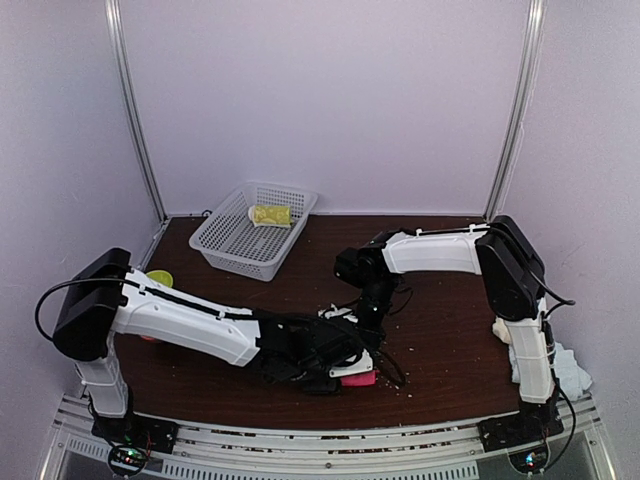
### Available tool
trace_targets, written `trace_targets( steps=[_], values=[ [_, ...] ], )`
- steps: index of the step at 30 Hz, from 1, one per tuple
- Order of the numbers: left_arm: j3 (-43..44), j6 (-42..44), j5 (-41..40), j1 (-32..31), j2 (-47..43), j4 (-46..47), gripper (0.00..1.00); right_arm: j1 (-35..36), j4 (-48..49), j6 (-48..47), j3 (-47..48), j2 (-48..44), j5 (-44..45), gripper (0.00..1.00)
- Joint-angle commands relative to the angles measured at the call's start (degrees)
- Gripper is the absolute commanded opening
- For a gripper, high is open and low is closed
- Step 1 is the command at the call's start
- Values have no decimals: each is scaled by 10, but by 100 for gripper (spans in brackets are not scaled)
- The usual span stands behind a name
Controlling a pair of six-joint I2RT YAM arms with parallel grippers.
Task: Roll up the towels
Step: Pick up the towel from the center of the board.
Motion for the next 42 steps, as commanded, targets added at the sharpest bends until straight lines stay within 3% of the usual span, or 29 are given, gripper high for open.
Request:
trace_targets(
  steps=[1,8,13,16,19,22,28,31,36,42],
  values=[
    [22,8,48,13,31,-2,70,7,-16,-6,-23,37,42,29],
    [51,8,68,18,81,-30,63,7,-26,-6,-17,34,28,29],
    [58,15,63,22,94,-32,50,7,-38,-29,-16,23,13,29],
    [56,19,65,27,98,-33,40,1,-54,-45,-13,-4,-6,35],
    [54,23,74,32,98,-34,32,-19,-86,-75,-1,-52,-31,48],
    [52,31,86,37,83,-37,24,-53,-114,-104,4,-103,-64,66],
    [61,59,71,54,9,-33,9,-152,-108,-80,4,-219,-66,68],
    [53,112,58,64,-49,-19,3,-218,-41,-30,-31,-273,-66,67],
    [47,194,71,130,-141,8,0,-295,62,24,-137,-345,-69,66],
    [72,306,55,258,-181,42,0,-353,126,43,-221,-371,-104,66]
  ],
)
